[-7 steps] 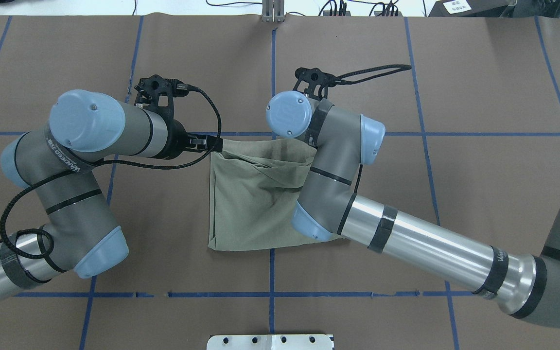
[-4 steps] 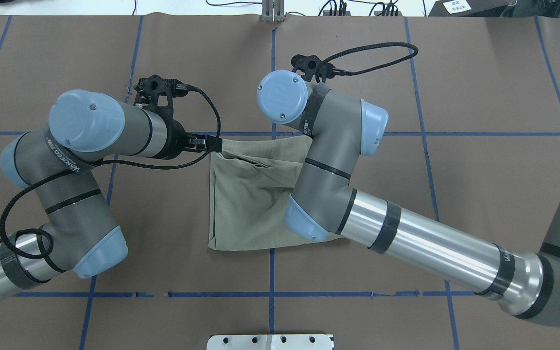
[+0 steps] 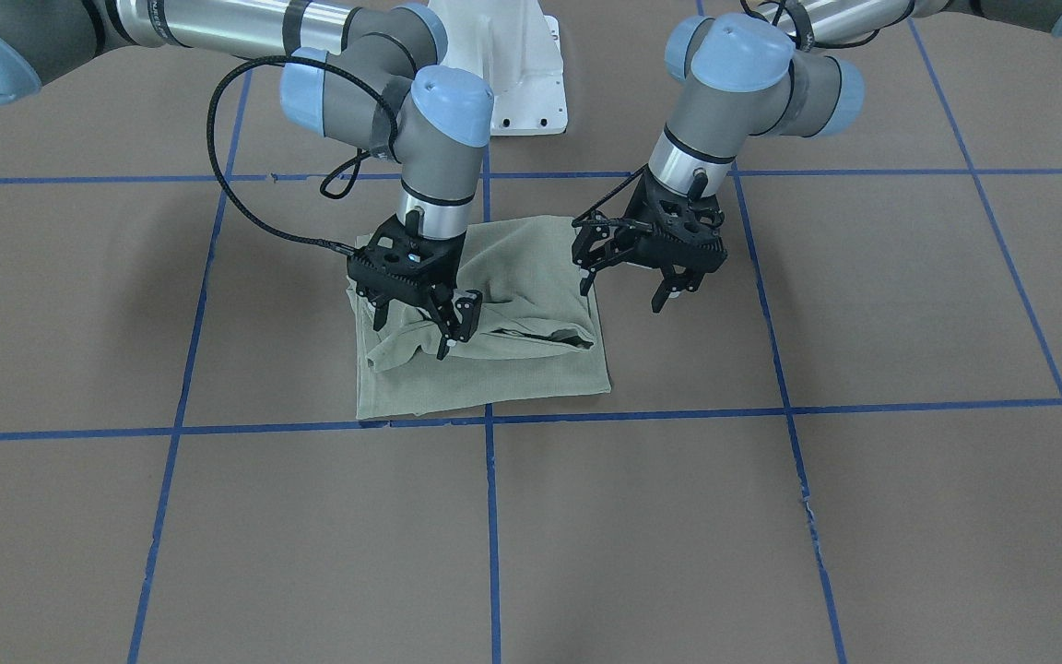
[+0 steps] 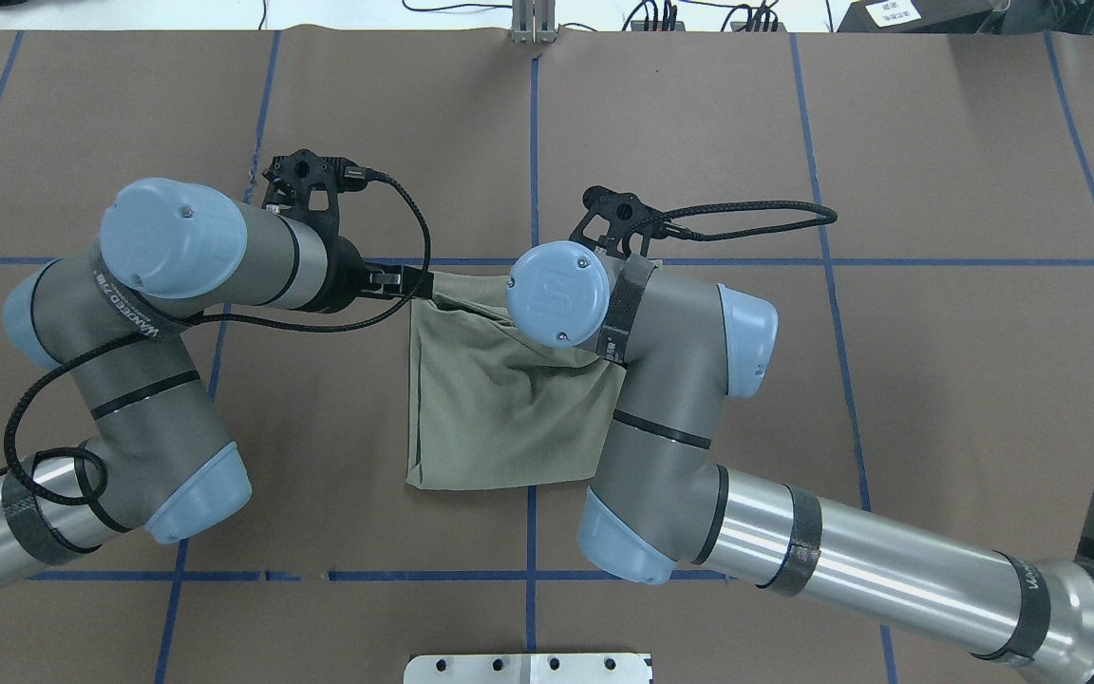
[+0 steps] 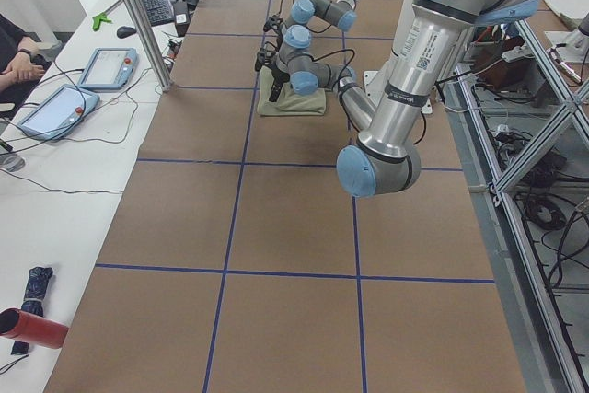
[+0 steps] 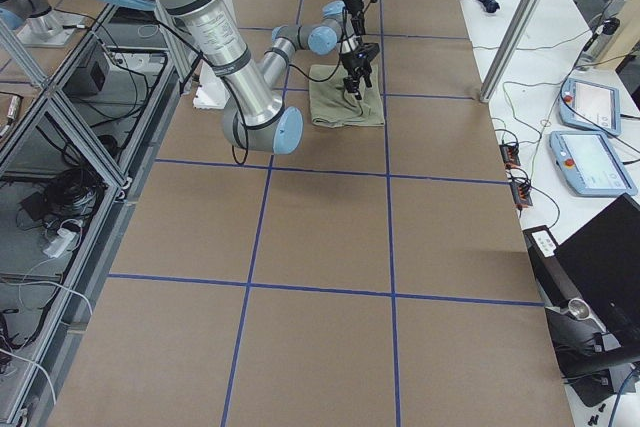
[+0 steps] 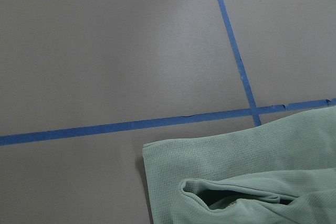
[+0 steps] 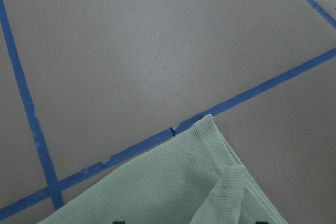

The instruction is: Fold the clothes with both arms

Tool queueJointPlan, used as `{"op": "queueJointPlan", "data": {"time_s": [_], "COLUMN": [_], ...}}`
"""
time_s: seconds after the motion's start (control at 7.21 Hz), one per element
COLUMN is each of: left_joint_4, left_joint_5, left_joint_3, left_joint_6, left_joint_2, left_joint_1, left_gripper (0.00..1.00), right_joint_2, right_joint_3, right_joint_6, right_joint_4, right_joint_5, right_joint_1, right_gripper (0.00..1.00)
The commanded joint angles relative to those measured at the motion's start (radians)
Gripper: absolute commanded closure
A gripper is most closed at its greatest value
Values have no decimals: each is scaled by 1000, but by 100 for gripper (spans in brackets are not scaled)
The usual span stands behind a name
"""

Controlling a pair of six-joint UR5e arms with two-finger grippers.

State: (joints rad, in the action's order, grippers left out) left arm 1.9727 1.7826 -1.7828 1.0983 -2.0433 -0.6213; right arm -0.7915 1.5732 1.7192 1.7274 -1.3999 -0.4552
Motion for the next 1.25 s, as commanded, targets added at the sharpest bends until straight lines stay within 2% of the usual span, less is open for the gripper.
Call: {"op": "queueJointPlan", "data": {"time_s": [0.0,0.28,0.83,1.11], "left_joint_4": [0,0,2,2], "left_joint_5": [0,0,1,1], "left_joint_3": [3,8,8,8], "left_joint_6": [0,0,-5,-5], "left_joint_2": [0,0,5,5], "left_joint_1": [2,0,0,0], "left_gripper": [0,0,0,0], "right_joint_2": [-31,-54,-72,-81], "right_joint_3": [27,57,47,27], "right_joint_6": [87,152,244,244], "right_joint_4": [-2,-2,-6,-6], "right_joint_5": [50,53,75,120], "right_joint_1": [6,9,30,59], "right_gripper": [39,39,39,41]}}
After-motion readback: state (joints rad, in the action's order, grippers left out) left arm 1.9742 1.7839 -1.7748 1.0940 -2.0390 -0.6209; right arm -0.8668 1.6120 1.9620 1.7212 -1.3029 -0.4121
